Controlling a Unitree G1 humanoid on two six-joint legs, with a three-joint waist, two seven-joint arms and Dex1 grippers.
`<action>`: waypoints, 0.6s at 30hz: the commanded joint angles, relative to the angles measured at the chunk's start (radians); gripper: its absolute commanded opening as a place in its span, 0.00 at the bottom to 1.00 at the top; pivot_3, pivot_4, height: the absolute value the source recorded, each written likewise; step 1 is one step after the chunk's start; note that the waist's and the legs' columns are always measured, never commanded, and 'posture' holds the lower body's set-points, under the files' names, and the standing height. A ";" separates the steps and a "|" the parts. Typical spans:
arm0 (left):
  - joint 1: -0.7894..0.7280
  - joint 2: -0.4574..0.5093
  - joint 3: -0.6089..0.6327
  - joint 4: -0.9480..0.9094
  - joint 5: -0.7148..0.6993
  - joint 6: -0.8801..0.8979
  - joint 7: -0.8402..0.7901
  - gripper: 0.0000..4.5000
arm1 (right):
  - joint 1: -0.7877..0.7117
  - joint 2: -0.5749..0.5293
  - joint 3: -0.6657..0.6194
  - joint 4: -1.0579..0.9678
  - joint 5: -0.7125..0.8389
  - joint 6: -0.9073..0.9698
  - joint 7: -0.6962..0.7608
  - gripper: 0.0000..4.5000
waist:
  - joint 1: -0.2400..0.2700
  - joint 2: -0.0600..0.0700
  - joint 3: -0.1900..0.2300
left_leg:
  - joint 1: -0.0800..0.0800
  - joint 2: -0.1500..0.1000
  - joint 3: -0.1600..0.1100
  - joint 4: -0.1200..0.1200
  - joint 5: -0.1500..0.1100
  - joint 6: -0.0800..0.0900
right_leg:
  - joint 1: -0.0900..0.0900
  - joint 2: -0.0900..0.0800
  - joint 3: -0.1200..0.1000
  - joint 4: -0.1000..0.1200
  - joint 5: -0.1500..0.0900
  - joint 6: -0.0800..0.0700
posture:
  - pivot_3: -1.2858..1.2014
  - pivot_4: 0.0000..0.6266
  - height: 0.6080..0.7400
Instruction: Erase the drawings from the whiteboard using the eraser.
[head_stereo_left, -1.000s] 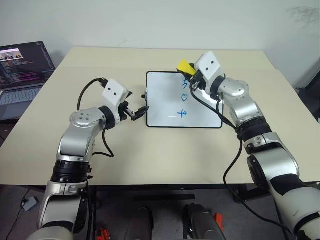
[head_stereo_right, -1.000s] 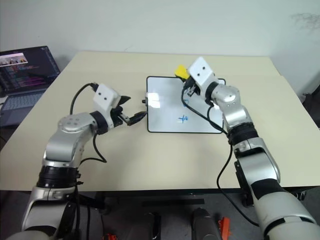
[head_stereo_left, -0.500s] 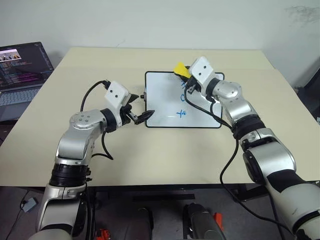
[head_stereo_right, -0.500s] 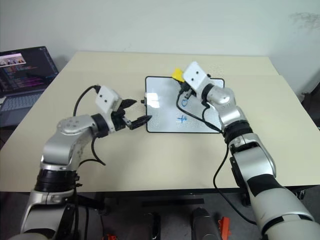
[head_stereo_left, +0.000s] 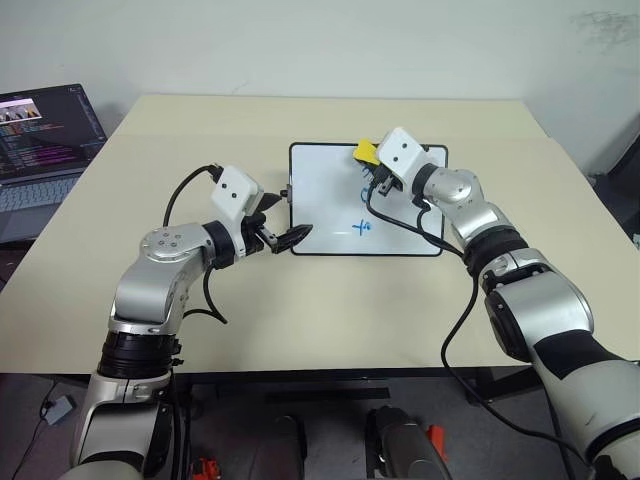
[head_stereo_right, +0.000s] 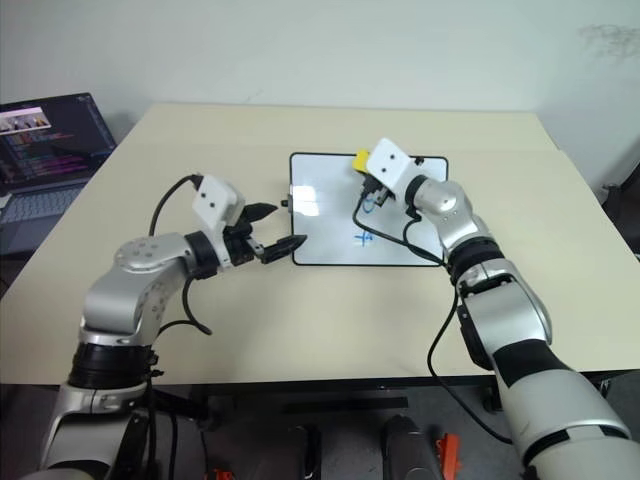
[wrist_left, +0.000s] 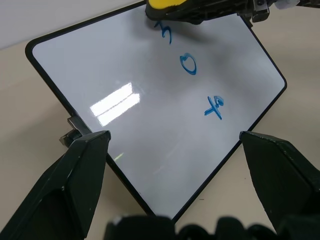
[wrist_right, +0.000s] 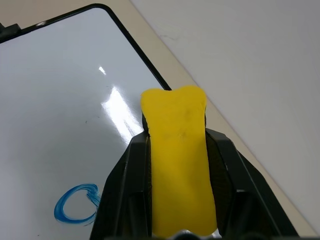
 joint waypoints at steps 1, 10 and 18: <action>-0.003 0.016 0.014 -0.058 -0.014 0.001 0.003 1.00 | -0.041 -0.001 -0.026 0.005 0.004 -0.019 -0.019 0.25 | 0.000 0.000 0.000 | 0.000 0.000 0.000 0.000 0.000 0.000 | 0.000 0.000 0.000 0.000 0.000 0.000 | 0.52 0.24 1.00; -0.003 0.012 0.011 -0.066 -0.016 0.006 0.003 1.00 | -0.041 0.010 -0.011 0.062 -0.031 0.011 -0.082 0.25 | 0.000 0.000 0.000 | 0.000 0.000 0.000 0.000 0.000 0.000 | 0.000 0.000 0.000 0.000 0.000 0.000 | 0.52 0.24 1.00; 0.011 0.017 0.006 -0.064 -0.004 0.004 0.006 1.00 | -0.023 0.019 0.002 0.086 -0.081 0.074 -0.148 0.25 | 0.000 0.000 0.000 | 0.001 0.000 -0.001 0.001 0.000 0.000 | 0.002 0.000 0.000 0.001 0.000 0.000 | 0.52 0.24 1.00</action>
